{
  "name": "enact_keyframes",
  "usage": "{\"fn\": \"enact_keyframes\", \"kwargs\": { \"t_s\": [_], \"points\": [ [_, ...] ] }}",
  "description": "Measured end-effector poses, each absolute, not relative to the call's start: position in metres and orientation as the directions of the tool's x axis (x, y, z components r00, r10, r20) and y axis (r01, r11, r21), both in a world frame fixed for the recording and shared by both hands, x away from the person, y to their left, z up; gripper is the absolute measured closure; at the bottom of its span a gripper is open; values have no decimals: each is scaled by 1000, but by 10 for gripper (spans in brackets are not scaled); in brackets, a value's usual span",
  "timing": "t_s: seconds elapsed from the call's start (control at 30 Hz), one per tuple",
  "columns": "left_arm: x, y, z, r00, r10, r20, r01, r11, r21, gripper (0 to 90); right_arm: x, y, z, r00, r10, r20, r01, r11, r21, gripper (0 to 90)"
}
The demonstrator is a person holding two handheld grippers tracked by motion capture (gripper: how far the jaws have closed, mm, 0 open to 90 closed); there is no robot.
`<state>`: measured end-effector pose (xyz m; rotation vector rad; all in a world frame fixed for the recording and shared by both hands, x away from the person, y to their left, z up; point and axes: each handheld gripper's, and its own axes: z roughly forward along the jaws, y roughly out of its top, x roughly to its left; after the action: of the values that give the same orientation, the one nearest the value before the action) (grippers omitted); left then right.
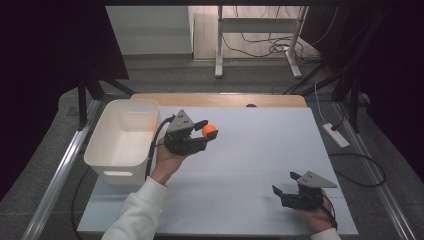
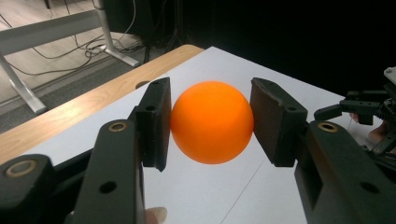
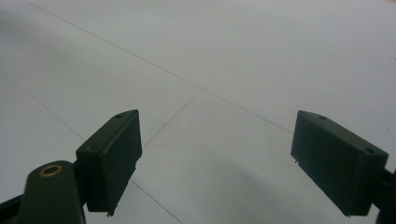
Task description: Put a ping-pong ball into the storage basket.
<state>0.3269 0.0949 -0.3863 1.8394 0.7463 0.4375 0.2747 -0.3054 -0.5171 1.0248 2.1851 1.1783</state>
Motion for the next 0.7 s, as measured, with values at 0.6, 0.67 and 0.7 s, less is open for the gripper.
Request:
{"fn": "enact_keyframes", "kwargs": {
  "t_s": [0.6, 0.67, 0.7],
  "points": [
    [326, 121, -375, 687, 726, -36, 281, -219, 934, 506, 274, -305, -517, -620, 784, -40, 397, 357, 845, 163],
    [327, 124, -374, 680, 733, -34, 281, -218, 935, 506, 274, -305, -517, -620, 783, -40, 397, 357, 845, 163],
    [327, 125, -373, 677, 735, -34, 281, -216, 935, 505, 274, -304, -517, -620, 783, -40, 397, 357, 845, 163]
  ]
}}
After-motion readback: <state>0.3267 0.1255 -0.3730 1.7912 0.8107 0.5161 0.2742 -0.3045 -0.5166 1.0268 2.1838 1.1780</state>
